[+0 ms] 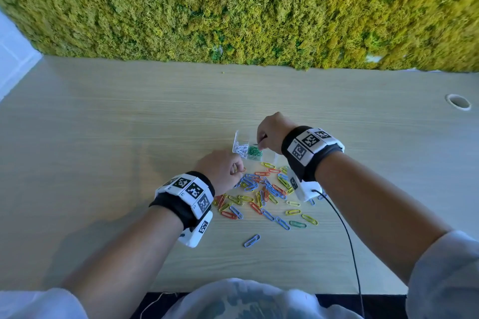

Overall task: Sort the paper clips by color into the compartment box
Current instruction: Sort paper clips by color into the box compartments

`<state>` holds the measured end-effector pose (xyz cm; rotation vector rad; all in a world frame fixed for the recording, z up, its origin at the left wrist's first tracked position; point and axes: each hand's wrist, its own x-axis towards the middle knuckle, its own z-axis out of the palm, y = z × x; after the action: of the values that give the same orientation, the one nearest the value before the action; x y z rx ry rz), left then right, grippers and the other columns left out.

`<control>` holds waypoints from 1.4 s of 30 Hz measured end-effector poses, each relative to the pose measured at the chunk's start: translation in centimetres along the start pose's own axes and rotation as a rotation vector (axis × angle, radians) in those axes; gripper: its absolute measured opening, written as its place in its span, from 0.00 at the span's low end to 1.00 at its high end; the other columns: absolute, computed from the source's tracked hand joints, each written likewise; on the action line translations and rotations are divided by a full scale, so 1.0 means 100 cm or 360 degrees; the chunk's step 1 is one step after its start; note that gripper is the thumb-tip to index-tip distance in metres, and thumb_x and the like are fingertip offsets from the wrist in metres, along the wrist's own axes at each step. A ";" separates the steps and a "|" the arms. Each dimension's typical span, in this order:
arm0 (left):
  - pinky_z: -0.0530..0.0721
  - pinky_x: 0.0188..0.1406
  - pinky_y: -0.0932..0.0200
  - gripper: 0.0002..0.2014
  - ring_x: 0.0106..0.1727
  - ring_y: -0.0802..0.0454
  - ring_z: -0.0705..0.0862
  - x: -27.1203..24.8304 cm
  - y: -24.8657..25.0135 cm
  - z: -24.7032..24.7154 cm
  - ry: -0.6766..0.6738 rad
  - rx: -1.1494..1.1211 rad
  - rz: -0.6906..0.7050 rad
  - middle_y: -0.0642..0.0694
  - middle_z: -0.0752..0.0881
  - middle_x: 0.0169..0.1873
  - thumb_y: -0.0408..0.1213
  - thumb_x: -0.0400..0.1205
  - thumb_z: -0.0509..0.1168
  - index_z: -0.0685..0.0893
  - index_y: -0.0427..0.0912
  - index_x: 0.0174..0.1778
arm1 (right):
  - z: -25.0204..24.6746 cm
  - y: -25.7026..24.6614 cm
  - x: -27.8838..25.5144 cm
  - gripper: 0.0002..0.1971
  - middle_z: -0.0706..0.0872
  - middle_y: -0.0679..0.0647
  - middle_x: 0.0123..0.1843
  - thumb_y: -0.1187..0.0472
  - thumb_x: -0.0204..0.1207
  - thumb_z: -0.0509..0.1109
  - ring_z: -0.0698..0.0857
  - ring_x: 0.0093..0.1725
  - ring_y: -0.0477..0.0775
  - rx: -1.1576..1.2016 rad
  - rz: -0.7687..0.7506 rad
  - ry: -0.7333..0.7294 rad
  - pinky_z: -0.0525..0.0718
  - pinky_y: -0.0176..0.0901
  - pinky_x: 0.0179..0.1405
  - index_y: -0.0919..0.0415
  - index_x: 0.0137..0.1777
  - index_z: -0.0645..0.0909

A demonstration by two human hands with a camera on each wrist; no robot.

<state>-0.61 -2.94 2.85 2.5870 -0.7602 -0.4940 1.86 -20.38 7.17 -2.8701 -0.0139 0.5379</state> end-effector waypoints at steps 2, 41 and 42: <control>0.73 0.40 0.63 0.06 0.38 0.57 0.77 0.000 0.000 0.002 -0.0011 -0.0003 0.0004 0.56 0.79 0.37 0.42 0.81 0.64 0.84 0.48 0.50 | 0.003 -0.002 0.000 0.06 0.91 0.56 0.51 0.63 0.75 0.73 0.84 0.45 0.51 0.0072 -0.0006 0.0024 0.83 0.40 0.46 0.62 0.48 0.89; 0.73 0.41 0.65 0.06 0.38 0.55 0.78 -0.011 -0.005 0.012 0.0030 -0.0032 -0.0015 0.56 0.81 0.36 0.41 0.78 0.66 0.85 0.49 0.49 | -0.004 -0.009 0.011 0.17 0.74 0.53 0.26 0.65 0.77 0.68 0.78 0.31 0.55 -0.0657 0.0089 -0.0232 0.74 0.36 0.26 0.63 0.27 0.73; 0.73 0.41 0.65 0.06 0.38 0.55 0.78 -0.011 -0.004 0.013 0.0021 -0.0029 -0.0006 0.57 0.80 0.35 0.41 0.78 0.66 0.85 0.49 0.49 | -0.004 -0.005 0.010 0.18 0.74 0.52 0.25 0.65 0.78 0.68 0.75 0.27 0.53 -0.0659 0.0115 -0.0250 0.71 0.36 0.23 0.62 0.26 0.71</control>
<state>-1.86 -2.38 1.80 2.5727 -0.7430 -0.4825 2.91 -19.89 7.32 -3.2271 -0.0533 0.8647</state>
